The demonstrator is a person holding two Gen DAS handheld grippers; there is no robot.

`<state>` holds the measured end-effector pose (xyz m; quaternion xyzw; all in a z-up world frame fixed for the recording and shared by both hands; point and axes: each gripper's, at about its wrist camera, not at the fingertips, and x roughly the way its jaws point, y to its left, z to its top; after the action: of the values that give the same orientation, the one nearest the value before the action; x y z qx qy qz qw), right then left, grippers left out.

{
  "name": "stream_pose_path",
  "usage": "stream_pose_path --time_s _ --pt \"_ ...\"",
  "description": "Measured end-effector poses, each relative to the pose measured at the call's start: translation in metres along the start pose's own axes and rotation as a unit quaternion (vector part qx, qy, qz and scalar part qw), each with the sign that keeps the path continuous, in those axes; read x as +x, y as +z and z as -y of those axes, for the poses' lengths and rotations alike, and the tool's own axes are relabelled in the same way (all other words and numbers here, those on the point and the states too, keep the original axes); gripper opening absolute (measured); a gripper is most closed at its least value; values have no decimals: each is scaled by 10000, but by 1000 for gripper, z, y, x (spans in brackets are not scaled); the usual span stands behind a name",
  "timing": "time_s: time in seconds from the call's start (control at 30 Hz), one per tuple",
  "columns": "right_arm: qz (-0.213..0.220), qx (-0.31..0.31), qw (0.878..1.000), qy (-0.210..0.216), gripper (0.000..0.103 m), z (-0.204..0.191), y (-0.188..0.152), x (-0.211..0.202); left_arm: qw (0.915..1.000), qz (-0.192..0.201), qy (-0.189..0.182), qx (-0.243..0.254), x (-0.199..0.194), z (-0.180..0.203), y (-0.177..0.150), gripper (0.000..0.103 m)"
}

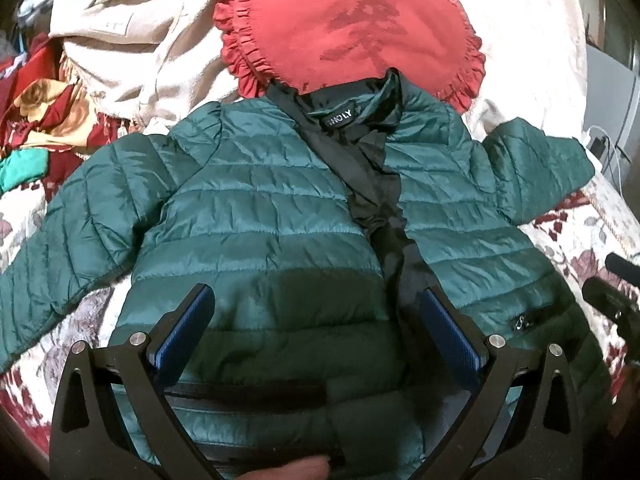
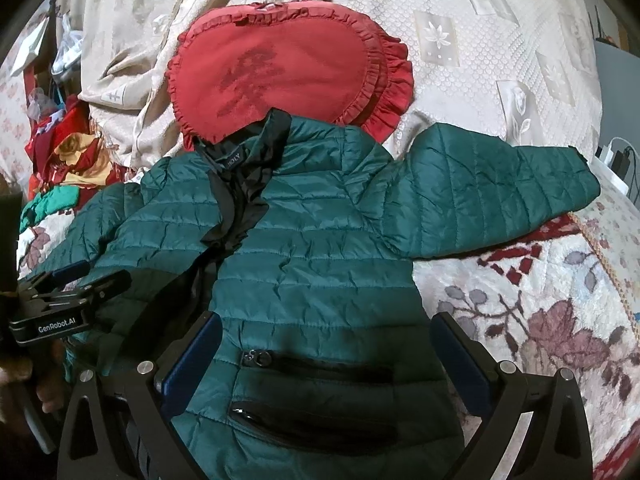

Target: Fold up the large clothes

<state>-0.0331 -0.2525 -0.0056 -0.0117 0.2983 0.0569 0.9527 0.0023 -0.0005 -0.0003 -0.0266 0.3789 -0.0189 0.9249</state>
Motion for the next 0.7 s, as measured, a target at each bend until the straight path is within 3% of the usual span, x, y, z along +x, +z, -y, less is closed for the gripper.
stream_pose_path --time_s 0.27,0.7 --pt "-144 22 9999 -2 103 1 0 3 10000 31 -15 76 -1 1 -2 103" --pt "3 27 10000 44 103 -4 -1 7 9998 187 -63 75 -5 -2 -2 103"
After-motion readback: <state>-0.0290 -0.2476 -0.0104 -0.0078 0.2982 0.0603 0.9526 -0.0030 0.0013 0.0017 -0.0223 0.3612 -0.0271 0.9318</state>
